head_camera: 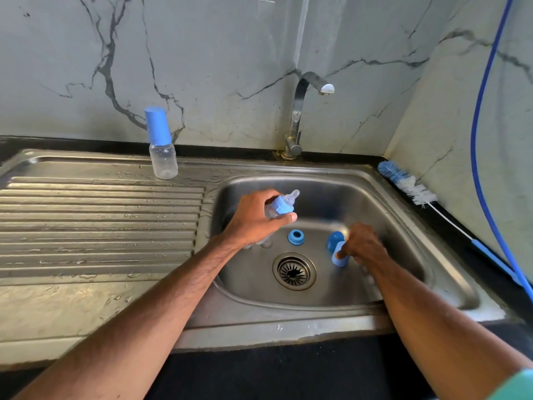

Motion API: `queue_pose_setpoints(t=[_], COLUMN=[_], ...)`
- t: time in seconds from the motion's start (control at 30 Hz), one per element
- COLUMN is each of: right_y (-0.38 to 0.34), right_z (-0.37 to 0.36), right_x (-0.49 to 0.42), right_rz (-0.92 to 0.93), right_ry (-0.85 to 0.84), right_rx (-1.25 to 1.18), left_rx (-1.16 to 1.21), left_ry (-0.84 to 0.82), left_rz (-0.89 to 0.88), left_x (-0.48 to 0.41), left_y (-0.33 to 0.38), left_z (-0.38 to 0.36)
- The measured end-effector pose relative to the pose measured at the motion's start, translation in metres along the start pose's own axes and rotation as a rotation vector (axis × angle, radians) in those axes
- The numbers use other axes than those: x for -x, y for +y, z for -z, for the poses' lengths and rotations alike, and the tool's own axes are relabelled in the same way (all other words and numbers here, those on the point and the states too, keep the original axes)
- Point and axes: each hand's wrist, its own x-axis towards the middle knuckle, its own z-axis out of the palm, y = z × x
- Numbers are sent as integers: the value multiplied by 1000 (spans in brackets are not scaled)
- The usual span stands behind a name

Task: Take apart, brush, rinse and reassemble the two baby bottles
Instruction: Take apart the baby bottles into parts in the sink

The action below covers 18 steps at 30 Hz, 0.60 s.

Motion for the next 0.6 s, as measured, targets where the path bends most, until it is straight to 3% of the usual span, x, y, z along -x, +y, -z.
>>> queue_pose_setpoints(t=[0.17,0.37,0.6], right_y=[-6,-21,-40], right_z=[5,9,-16], right_x=[0,1,1], right_rz=[15,136,328], right_ry=[-21,151,22], right_rx=[45,130,395], left_rx=[4,-11,-41], left_ry=[-24,-58,-86], left_rz=[2,-9,-21], left_x=[1,1,4], left_y=[3,6,8], left_z=[-1,-1,-1])
